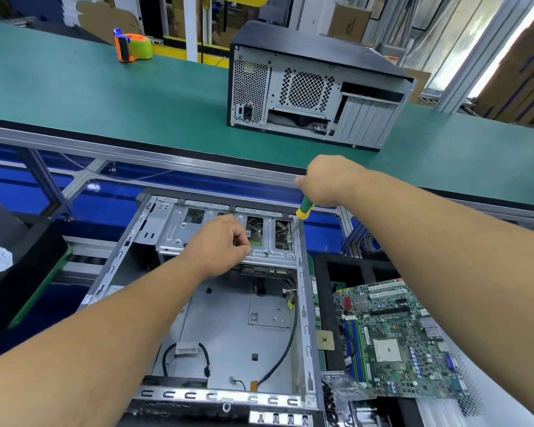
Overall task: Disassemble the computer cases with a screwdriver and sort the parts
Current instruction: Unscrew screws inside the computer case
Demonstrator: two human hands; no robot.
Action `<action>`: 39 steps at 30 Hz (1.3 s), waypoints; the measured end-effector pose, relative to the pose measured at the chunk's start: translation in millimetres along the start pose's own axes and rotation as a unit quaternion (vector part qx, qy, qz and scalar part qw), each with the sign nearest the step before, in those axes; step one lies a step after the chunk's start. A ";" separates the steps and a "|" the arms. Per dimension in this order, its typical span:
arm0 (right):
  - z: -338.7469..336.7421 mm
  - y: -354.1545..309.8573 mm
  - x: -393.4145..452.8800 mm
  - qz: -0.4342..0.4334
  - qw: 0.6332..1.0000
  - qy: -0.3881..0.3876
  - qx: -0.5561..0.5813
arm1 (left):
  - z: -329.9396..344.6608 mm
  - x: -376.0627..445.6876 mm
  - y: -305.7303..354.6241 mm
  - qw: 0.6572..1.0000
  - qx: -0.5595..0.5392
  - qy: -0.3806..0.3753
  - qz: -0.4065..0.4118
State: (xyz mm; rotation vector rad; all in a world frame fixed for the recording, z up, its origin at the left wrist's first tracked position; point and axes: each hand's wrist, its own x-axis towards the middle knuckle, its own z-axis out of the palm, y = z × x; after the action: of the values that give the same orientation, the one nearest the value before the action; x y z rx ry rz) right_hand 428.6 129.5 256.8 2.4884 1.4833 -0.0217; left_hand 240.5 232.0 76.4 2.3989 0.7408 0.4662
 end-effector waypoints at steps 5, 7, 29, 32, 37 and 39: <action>-3.3 -3.0 -0.6 -0.141 0.985 -0.022 0.097 | 0.1 0.0 0.6 1.000 -0.009 0.007 0.002; -5.2 -3.8 -3.2 -0.164 0.978 -0.050 0.119 | 0.0 0.0 0.8 1.000 -0.015 0.011 0.000; 16.9 -2.7 1.2 -0.119 0.979 0.075 0.145 | 66.3 42.1 83.4 0.982 -0.152 0.068 -0.087; 13.8 6.0 -7.9 -0.138 0.957 0.003 0.256 | 75.4 38.9 81.8 0.984 -0.116 0.098 -0.090; 9.7 8.4 -9.1 -0.068 0.980 0.038 0.182 | 78.1 38.6 83.0 0.984 -0.102 0.112 -0.088; 9.0 4.4 -8.1 0.002 0.993 0.069 0.097 | 78.5 39.2 83.4 0.982 -0.115 0.115 -0.096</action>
State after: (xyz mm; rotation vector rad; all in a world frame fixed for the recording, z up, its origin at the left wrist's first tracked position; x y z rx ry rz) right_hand 429.5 118.5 250.0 2.6949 1.6002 0.0082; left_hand 341.8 165.8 73.4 2.0568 0.9529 0.7150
